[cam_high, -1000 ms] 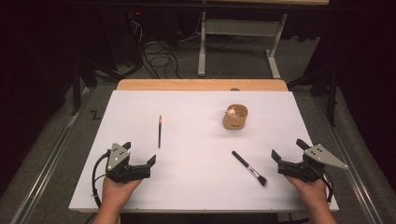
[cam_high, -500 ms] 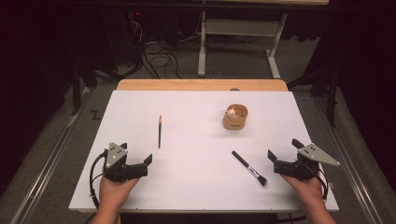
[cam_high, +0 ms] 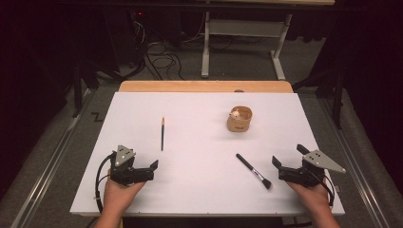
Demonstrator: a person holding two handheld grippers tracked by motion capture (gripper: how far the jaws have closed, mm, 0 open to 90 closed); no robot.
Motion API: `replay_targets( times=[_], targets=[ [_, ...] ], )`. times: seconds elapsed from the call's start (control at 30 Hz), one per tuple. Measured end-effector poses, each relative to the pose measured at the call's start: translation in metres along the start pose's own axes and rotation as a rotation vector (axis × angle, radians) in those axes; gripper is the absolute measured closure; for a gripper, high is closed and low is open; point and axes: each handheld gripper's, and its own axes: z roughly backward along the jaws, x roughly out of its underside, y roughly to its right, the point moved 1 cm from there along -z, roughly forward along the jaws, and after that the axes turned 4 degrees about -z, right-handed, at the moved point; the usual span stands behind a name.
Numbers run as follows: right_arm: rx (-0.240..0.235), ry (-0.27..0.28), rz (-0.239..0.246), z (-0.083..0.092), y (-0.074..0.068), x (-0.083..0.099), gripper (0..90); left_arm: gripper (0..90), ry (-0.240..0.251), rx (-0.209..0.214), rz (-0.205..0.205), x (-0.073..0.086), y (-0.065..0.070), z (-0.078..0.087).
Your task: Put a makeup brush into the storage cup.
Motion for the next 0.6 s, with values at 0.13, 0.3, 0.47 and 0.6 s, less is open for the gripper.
replay_targets(
  times=[0.13, 0.3, 0.47, 0.6],
  targets=[
    [-0.01, -0.008, -0.004, 0.003, 0.001, 0.0, 0.4, 1.0, -0.034, -0.029, 0.015, -0.002, 0.0, -0.006],
    [-0.013, -0.003, -0.018, 0.004, 0.005, 0.0, 0.4, 1.0, -0.091, -0.075, -0.002, -0.014, 0.002, -0.018],
    [-0.016, 0.0, -0.019, 0.004, 0.005, 0.0, 0.4, 1.1, -0.132, -0.084, -0.011, -0.02, 0.008, -0.024],
    [-0.015, 0.002, -0.027, 0.005, 0.004, 0.0, 0.4, 3.0, -0.201, -0.101, -0.006, -0.02, 0.013, -0.03]
  ],
)
